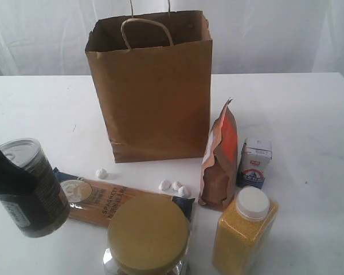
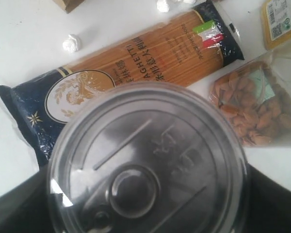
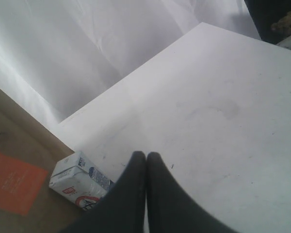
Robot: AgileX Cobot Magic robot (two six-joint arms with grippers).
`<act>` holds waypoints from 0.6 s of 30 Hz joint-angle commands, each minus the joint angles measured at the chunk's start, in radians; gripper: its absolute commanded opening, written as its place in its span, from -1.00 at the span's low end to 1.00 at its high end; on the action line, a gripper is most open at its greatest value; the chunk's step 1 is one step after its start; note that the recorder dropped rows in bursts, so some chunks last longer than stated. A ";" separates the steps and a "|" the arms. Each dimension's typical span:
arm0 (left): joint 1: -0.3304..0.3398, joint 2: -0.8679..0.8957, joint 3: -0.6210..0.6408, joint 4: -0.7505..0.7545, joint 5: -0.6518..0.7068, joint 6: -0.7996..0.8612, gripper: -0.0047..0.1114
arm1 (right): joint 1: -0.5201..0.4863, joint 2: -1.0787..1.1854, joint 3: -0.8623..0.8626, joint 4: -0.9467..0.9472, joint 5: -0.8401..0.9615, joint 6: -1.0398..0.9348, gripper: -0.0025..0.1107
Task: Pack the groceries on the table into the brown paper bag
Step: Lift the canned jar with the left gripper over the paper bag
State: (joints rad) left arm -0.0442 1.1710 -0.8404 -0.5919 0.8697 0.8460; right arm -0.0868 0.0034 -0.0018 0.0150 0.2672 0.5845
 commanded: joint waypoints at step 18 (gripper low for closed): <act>0.003 -0.008 -0.455 -0.580 -0.287 0.002 -0.92 | -0.004 -0.003 0.002 -0.015 -0.010 -0.004 -0.96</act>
State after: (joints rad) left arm -0.0442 1.1731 -1.1939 -0.9837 0.6950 0.8423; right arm -0.0868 0.0034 -0.0018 0.0150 0.2672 0.5845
